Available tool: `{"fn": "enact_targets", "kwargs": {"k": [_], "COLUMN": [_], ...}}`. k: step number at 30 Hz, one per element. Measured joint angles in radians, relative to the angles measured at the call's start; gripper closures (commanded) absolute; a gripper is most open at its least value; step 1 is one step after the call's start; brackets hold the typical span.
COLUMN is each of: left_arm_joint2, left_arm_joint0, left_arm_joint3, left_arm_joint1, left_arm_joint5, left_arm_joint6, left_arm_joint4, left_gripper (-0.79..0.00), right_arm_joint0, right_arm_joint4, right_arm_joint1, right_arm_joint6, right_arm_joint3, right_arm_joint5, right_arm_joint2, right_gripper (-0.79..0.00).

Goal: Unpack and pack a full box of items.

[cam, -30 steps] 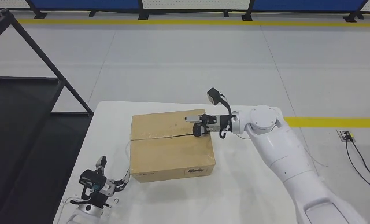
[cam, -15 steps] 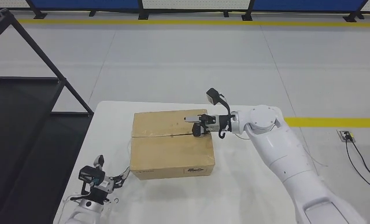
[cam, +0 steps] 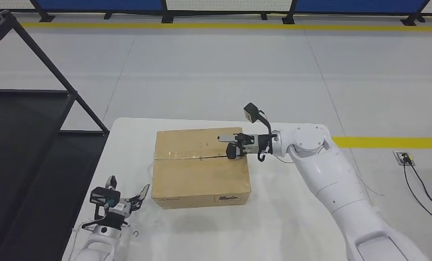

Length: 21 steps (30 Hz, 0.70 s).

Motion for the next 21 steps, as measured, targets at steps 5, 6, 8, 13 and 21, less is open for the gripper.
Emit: {"fn": "enact_targets", "kwargs": {"k": [5,6,8,13,21], "left_arm_joint2": [-0.019,-0.014,-0.001,0.020,-0.008], "left_arm_joint0": [0.025,0.016,-0.003,-0.063,-0.092], "left_arm_joint3": [-0.027,-0.023,-0.012,0.039,0.073], "left_arm_joint1": [0.004,0.003,0.001,-0.003,-0.005], "left_arm_joint5": [-0.041,-0.030,-0.023,0.013,0.091], "left_arm_joint6": [0.012,0.005,-0.006,-0.032,-0.019], "left_arm_joint4": [-0.021,-0.020,-0.020,-0.017,-0.042], "left_gripper": [-0.785,-0.785,-0.785,-0.785,-0.785], "right_arm_joint0": [0.002,0.002,0.002,0.002,-0.005], "right_arm_joint4": [0.000,0.000,0.001,0.006,0.004], "right_arm_joint1": [-0.003,-0.003,-0.003,-0.003,0.002], "right_arm_joint6": [-0.001,0.000,0.001,0.003,0.003], "right_arm_joint3": [-0.001,0.000,0.003,0.013,0.009], "right_arm_joint5": [0.004,0.003,0.001,-0.004,-0.006], "right_arm_joint2": [-0.006,-0.006,-0.007,-0.005,0.003], "right_gripper": [-0.785,-0.785,-0.785,-0.785,-0.785]}}
